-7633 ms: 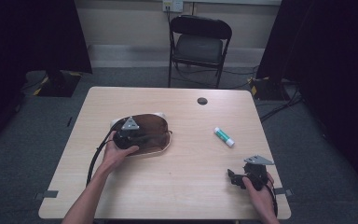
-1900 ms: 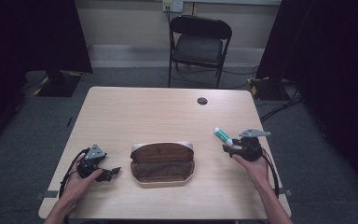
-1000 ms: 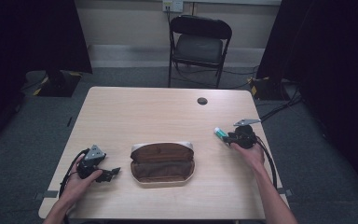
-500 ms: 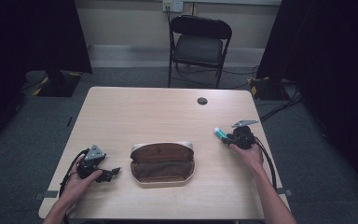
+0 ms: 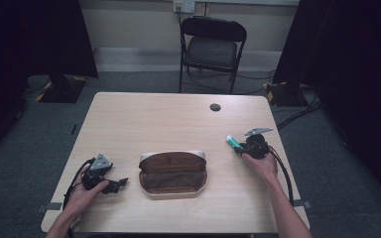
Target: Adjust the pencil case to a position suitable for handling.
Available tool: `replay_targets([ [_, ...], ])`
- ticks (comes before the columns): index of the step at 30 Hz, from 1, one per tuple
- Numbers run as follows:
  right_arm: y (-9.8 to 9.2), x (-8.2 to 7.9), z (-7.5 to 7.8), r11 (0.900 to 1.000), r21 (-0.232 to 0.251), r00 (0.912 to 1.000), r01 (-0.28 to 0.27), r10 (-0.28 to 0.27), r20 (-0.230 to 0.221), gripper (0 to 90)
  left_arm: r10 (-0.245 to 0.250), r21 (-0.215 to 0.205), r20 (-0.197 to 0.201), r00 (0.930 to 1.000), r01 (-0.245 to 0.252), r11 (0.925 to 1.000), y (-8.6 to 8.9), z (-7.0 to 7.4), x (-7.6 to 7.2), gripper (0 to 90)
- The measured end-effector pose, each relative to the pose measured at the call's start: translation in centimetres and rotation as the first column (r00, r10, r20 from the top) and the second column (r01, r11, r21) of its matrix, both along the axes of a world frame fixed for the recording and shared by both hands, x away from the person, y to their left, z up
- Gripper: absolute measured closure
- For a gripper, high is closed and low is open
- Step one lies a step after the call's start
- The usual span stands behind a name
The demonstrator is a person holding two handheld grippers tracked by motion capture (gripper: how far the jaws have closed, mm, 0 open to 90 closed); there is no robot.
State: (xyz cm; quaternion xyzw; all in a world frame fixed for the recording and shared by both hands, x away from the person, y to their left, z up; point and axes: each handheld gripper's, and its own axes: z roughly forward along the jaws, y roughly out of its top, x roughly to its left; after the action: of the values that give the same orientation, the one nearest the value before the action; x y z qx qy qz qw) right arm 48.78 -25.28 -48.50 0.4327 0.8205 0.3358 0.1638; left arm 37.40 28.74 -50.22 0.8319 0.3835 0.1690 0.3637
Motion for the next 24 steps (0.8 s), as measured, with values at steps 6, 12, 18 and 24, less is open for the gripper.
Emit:
replay_targets([
  [6, 0.4, -0.5, 0.2, 1.000, -0.019, 0.9997, -0.002, 0.002, -0.025, 65.7, -0.001, -0.002, -0.003, 1.0000, 0.001, 1.0000, 0.0, 0.0, 0.0, 11.6],
  [12, 0.8, -1.4, 0.3, 1.000, -0.014, 0.9993, -0.011, 0.011, -0.036, 65.7, -0.001, 0.002, 0.000, 1.0000, 0.001, 1.0000, 0.0, 0.0, 0.0, 11.6],
  [18, 1.0, -2.5, 0.1, 1.000, 0.010, 0.9994, 0.002, -0.001, -0.036, 65.7, -0.001, 0.002, 0.000, 1.0000, 0.001, 1.0000, 0.0, 0.0, 0.0, 11.6],
  [24, 0.9, -3.7, 0.1, 1.000, 0.021, 0.9992, 0.003, -0.003, -0.040, 65.7, 0.007, 0.003, -0.009, 0.9999, -0.007, 1.0000, -0.1, 0.0, 0.3, 7.9],
])
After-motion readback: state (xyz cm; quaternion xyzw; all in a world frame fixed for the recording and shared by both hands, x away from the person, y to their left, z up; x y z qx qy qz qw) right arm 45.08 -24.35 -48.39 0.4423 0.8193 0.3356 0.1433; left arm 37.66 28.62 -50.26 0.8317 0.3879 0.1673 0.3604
